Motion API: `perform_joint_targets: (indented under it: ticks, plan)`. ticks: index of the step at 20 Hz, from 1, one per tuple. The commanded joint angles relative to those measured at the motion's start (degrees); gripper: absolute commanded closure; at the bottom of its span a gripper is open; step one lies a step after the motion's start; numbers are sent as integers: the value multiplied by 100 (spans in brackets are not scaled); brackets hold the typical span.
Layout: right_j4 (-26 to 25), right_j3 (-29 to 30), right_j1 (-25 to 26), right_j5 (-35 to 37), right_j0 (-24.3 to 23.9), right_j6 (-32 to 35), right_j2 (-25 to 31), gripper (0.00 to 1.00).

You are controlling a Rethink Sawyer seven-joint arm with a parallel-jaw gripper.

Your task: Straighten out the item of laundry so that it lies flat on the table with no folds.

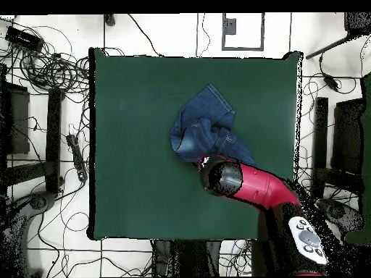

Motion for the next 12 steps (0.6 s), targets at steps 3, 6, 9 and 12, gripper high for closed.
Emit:
perform_joint_targets:
  ticks: [3,6,9,12]
  plan:
    - [-127,-417,119,178,335,320,686,0]
    - [-99,-506,176,136,354,335,722,0]
    - [-64,-588,247,49,389,403,720,0]
    - [-11,-637,285,-16,415,487,710,0]
